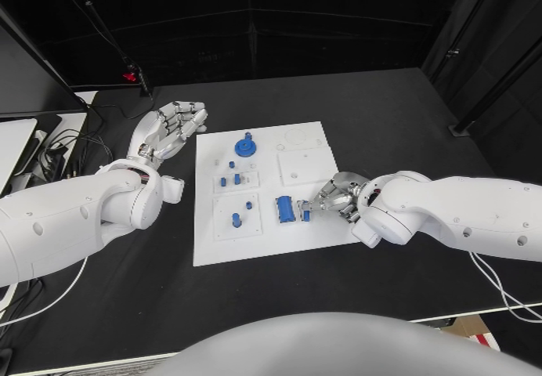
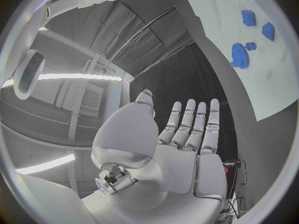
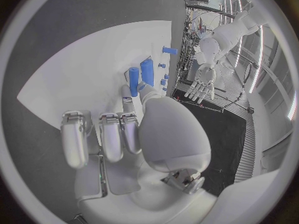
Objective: Assemble the parts on the task board
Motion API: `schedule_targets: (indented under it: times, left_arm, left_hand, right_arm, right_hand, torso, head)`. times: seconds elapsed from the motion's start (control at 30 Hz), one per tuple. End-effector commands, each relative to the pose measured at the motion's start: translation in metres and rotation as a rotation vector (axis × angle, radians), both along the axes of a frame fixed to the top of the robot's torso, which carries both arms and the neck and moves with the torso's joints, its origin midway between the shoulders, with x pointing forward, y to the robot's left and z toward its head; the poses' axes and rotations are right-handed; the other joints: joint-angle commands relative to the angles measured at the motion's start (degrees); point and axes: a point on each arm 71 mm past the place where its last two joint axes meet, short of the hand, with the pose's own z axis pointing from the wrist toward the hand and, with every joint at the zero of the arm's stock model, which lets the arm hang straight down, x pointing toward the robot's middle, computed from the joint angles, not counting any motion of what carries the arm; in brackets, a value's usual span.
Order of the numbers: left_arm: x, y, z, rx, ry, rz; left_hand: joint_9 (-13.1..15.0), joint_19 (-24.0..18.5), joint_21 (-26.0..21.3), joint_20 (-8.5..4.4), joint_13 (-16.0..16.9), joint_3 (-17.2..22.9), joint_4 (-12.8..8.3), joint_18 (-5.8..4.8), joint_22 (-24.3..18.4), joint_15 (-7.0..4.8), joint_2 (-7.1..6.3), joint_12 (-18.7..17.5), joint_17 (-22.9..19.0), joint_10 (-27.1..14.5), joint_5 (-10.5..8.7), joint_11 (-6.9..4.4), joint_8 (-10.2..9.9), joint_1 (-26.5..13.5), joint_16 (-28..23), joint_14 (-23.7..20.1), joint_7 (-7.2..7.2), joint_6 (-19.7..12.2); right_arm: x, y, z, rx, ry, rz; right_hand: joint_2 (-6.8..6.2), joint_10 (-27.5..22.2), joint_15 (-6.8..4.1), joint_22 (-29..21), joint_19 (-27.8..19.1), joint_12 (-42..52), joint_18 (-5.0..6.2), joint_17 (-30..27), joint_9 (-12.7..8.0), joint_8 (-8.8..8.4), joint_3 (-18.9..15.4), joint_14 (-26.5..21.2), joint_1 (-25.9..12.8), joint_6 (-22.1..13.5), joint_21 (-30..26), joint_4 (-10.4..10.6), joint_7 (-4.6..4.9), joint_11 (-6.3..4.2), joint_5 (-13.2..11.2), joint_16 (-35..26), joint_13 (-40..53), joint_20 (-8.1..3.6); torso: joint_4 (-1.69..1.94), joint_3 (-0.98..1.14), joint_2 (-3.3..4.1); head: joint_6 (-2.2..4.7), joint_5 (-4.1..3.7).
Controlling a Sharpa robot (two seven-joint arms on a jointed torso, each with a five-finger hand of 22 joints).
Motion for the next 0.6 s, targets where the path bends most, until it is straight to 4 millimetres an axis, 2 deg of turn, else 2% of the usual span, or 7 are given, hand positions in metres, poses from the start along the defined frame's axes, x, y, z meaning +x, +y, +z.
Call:
schedule_targets:
  times: [0.03,0.4,0.6]
  left_arm:
    - [-0.0003,-0.0016,0.0028,-0.011,-0.024,-0.014]
    - [-0.0003,-0.0013,0.0027,-0.011,-0.024,-0.014]
    - [-0.0004,-0.001,0.0027,-0.011,-0.023,-0.013]
  left_hand:
    - [-0.1,-0.2,0.2,0.01,-0.1,-0.4,-0.1,-1.0,-0.1,-0.03,0.57,0.3,-0.1,-0.5,0.31,-0.01,0.4,0.1,0.2,-0.3,7.95,-0.5]
    - [-0.1,-0.2,0.2,0.01,-0.1,-0.4,-0.1,-1.0,-0.1,-0.03,0.66,0.3,-0.1,-0.5,0.33,-0.01,0.4,0.2,0.3,-0.2,7.95,-0.5]
    - [-0.1,-0.2,0.2,0.01,-0.1,-0.4,-0.1,-1.0,-0.1,-0.03,0.66,0.3,-0.1,-0.5,0.33,-0.01,0.4,0.2,0.3,-0.2,7.95,-0.5]
  right_arm:
    - [-0.0004,0.003,0.0005,-0.006,0.0,0.023]
    - [0.0007,0.0038,0.0007,-0.028,-0.014,0.042]
    - [0.0008,0.0047,0.0001,-0.045,-0.012,0.063]
  right_hand:
    - [-0.36,6.0,-0.36,15.1,6.1,0.2,-0.86,15.1,-0.1,-0.38,-0.5,6.2,-0.5,0.1,0.2,0.0,0.07,-0.22,-0.5,0.1,15.1,-0.41]
    - [-0.46,6.0,-0.36,15.1,6.1,0.2,-0.86,15.1,-0.1,-0.52,-0.8,6.2,-0.4,-0.1,0.2,0.0,0.17,-0.15,-0.7,0.1,15.1,-0.4]
    - [-1.24,6.0,-0.21,15.1,6.1,0.2,-0.85,15.1,0.0,-0.79,-2.8,6.2,-1.6,-1.4,0.2,0.9,0.64,0.29,-2.1,0.1,15.1,-0.29]
  torso:
    - [-0.01,0.01,-0.01]
    - [-0.04,0.02,0.04]
    - [-0.04,0.02,0.04]
  head:
    - [0.0,-0.06]
    - [0.0,0.05]
    - [0.0,0.19]
